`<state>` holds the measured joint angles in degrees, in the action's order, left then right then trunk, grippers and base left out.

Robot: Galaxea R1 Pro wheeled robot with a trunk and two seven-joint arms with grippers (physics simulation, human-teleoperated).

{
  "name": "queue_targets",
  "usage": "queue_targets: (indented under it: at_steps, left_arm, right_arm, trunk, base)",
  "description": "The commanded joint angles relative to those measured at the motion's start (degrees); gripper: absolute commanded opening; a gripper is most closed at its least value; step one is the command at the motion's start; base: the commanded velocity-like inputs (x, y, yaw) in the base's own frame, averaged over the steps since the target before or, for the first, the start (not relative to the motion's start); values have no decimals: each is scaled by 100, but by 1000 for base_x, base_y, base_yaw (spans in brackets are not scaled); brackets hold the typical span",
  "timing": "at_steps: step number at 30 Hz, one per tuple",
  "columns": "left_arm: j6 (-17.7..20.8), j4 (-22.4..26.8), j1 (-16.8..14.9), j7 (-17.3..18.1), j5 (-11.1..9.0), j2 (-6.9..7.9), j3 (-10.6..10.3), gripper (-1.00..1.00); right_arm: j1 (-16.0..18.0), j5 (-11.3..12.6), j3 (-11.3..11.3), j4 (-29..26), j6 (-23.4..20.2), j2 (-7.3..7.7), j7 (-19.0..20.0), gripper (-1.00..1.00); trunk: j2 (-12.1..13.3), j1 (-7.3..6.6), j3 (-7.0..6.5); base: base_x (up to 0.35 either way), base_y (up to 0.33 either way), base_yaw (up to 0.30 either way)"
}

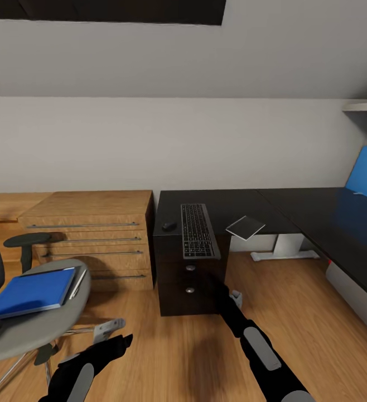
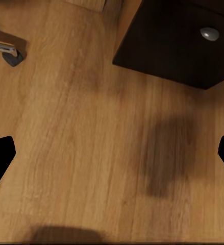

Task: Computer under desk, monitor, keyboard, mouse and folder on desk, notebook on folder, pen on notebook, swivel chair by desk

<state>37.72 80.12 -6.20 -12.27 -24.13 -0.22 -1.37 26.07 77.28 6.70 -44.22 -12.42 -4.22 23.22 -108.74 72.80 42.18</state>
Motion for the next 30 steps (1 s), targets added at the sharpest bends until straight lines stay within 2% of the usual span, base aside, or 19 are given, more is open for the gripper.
queue_targets:
  at_steps: [1, 3, 6, 13, 17, 27, 30]
  left_arm:
    - [17, -19, -3, -53, -59, 0, -4, 100]
    - [16, -54, -2, -55, -58, -3, -8, 100]
    - [16, -62, -3, -55, -57, -4, -11, 100]
    - [16, -66, -3, -56, -65, -5, -10, 100]
    - [16, -67, -3, -57, -65, -5, -8, 100]
    - [23, -67, -2, -45, -66, 4, -4, 100]
    - [24, -67, -3, -46, -66, 4, -4, 100]
  right_arm:
    - [3, 156, 1, 0, -54, 0, 12, 100]
    - [3, 353, 5, -98, -119, 0, 15, 100]
    - [3, 399, -5, -195, -135, 0, 15, 100]
    - [3, 423, 6, -279, -146, 10, 5, 100]
    - [3, 393, 85, -288, -140, 13, 6, 100]
    - [3, 370, 112, -289, -124, 45, 28, 100]
    - [3, 368, 112, -291, -125, 52, 47, 100]
  trunk:
    - [-3, -1, 5]
    - [-3, -1, 5]
    - [-3, -1, 5]
    - [-3, -1, 5]
    - [-3, -1, 5]
    - [-3, -1, 5]
    - [118, -67, -48]
  base:
    - [0, 0, 0]
    - [0, 0, 0]
    - [0, 0, 0]
    - [1, 0, 0]
    - [164, 2, 0]
    - [63, 3, 0]
    - [6, 0, 0]
